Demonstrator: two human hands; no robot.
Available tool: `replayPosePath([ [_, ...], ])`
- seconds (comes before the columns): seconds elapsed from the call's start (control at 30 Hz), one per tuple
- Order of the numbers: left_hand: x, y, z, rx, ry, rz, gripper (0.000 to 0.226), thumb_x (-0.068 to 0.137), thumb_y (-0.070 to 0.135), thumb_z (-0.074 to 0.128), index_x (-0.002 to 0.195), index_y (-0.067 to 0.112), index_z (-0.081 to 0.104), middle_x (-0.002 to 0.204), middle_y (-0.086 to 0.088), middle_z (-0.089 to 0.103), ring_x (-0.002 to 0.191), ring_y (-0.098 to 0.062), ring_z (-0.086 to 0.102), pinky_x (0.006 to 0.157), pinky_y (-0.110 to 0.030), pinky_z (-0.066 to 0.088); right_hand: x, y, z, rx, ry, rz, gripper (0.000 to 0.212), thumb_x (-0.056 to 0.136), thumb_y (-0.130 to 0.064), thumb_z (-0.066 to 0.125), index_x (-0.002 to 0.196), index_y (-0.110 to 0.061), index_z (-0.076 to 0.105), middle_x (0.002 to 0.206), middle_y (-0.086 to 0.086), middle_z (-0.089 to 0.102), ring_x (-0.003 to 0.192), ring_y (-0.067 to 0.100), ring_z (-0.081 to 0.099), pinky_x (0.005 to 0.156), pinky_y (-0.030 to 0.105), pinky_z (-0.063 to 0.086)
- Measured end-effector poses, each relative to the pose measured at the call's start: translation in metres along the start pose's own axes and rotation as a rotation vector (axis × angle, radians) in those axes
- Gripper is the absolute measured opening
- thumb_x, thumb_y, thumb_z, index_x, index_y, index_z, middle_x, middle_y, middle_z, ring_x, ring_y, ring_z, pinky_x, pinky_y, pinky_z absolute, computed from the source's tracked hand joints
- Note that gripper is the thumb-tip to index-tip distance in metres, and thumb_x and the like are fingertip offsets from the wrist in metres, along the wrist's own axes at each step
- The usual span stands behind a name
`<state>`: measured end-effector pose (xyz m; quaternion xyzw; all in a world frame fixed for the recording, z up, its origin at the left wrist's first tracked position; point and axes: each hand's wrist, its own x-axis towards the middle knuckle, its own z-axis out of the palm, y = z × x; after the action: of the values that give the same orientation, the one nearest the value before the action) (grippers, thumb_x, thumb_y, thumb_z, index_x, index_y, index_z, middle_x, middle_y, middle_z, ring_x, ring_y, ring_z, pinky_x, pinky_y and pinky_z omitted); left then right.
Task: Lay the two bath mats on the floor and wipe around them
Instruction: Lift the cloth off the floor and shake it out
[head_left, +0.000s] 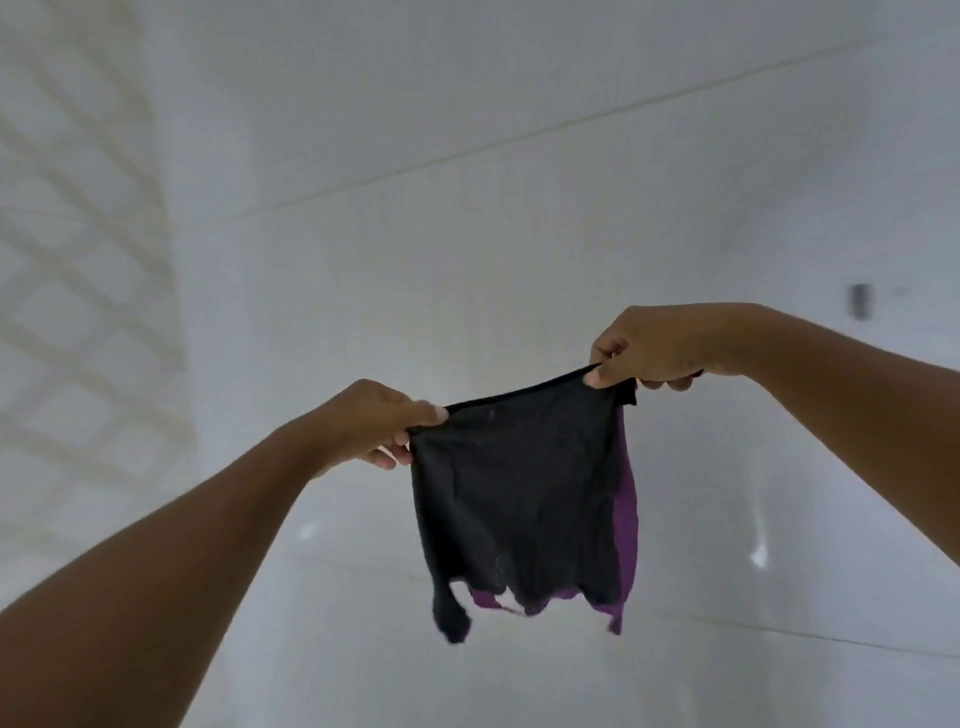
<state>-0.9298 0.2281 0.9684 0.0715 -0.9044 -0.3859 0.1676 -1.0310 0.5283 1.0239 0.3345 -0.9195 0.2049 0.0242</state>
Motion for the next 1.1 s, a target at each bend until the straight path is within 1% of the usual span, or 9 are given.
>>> replayPosePath([
  [0.1, 0.023, 0.037, 0.041, 0.117, -0.111, 0.132, 0.038, 0.08, 0.05, 0.081, 0.09, 0.013, 0.077, 0.086, -0.005, 0.077, 0.084, -0.019, 0.075, 0.075, -0.034, 0.062, -0.04, 0.043, -0.032, 0.017, 0.042, 0.093, 0.02, 0.096, -0.025, 0.065, 0.089, -0.007, 0.072, 0.052, -0.007, 0.052, 0.04, 0.007, 0.04, 0.045, 0.021, 0.035],
  [0.27, 0.056, 0.105, 0.103, 0.241, 0.027, 0.332, 0.039, 0.094, 0.048, 0.064, 0.071, 0.016, 0.063, 0.072, -0.001, 0.063, 0.07, -0.017, 0.058, 0.061, -0.03, 0.042, -0.092, 0.101, -0.075, 0.042, 0.153, 0.179, 0.014, 0.093, -0.023, 0.069, 0.089, -0.012, 0.075, 0.066, 0.002, 0.058, 0.05, 0.012, 0.048, 0.052, 0.026, 0.042],
  [0.43, 0.072, 0.159, 0.151, 0.143, 0.071, 0.374, 0.043, 0.094, 0.045, 0.063, 0.072, 0.008, 0.057, 0.069, -0.004, 0.054, 0.065, -0.017, 0.049, 0.057, -0.029, 0.034, -0.113, 0.152, -0.1, 0.08, 0.343, 0.228, 0.033, 0.092, -0.037, 0.069, 0.071, -0.012, 0.064, 0.068, 0.004, 0.047, 0.057, 0.018, 0.034, 0.048, 0.025, 0.027],
  [0.53, 0.081, 0.179, 0.178, 0.042, 0.081, 0.39, 0.044, 0.09, 0.046, 0.069, 0.072, 0.007, 0.061, 0.069, -0.005, 0.061, 0.065, -0.019, 0.056, 0.057, -0.028, 0.04, -0.115, 0.185, -0.103, 0.073, 0.523, 0.179, 0.015, 0.096, -0.025, 0.064, 0.085, -0.015, 0.067, 0.075, 0.003, 0.06, 0.063, 0.019, 0.047, 0.053, 0.024, 0.036],
  [0.57, 0.084, 0.185, 0.188, 0.022, 0.105, 0.403, 0.045, 0.089, 0.048, 0.07, 0.069, 0.009, 0.059, 0.067, -0.005, 0.061, 0.063, -0.019, 0.057, 0.058, -0.029, 0.042, -0.114, 0.194, -0.102, 0.047, 0.598, 0.139, 0.008, 0.097, -0.019, 0.06, 0.091, -0.021, 0.066, 0.076, 0.002, 0.062, 0.066, 0.019, 0.052, 0.057, 0.025, 0.041],
  [0.63, 0.091, 0.198, 0.204, 0.025, 0.189, 0.444, 0.046, 0.088, 0.049, 0.068, 0.064, 0.014, 0.052, 0.062, -0.001, 0.058, 0.062, -0.02, 0.057, 0.058, -0.03, 0.043, -0.11, 0.211, -0.101, -0.066, 0.718, 0.061, 0.026, 0.097, -0.008, 0.049, 0.096, -0.031, 0.061, 0.072, 0.0, 0.06, 0.064, 0.02, 0.054, 0.06, 0.029, 0.044],
  [0.73, 0.099, 0.221, 0.224, 0.065, 0.328, 0.481, 0.029, 0.09, 0.047, 0.064, 0.079, 0.021, 0.056, 0.077, 0.004, 0.062, 0.075, -0.02, 0.06, 0.064, -0.032, 0.044, -0.1, 0.233, -0.104, -0.386, 0.832, 0.035, 0.039, 0.096, -0.006, 0.041, 0.096, -0.038, 0.063, 0.08, -0.005, 0.053, 0.071, 0.024, 0.055, 0.06, 0.032, 0.041],
  [0.9, 0.101, 0.234, 0.246, 0.296, 0.427, 0.512, 0.019, 0.097, 0.044, 0.053, 0.102, 0.026, 0.056, 0.094, 0.003, 0.061, 0.083, -0.025, 0.058, 0.068, -0.033, 0.041, -0.093, 0.259, -0.085, -0.535, 0.882, -0.018, 0.027, 0.099, -0.015, 0.043, 0.113, -0.029, 0.06, 0.085, -0.004, 0.052, 0.065, 0.024, 0.055, 0.059, 0.034, 0.047],
  [1.1, 0.095, 0.191, 0.262, 0.481, 0.298, 0.522, 0.038, 0.092, 0.062, 0.056, 0.079, 0.026, 0.056, 0.082, 0.005, 0.062, 0.074, -0.02, 0.059, 0.059, -0.031, 0.037, -0.1, 0.279, -0.041, -0.508, 0.84, -0.055, 0.021, 0.091, -0.013, 0.049, 0.103, -0.026, 0.059, 0.074, -0.009, 0.057, 0.058, 0.02, 0.053, 0.054, 0.031, 0.046],
])
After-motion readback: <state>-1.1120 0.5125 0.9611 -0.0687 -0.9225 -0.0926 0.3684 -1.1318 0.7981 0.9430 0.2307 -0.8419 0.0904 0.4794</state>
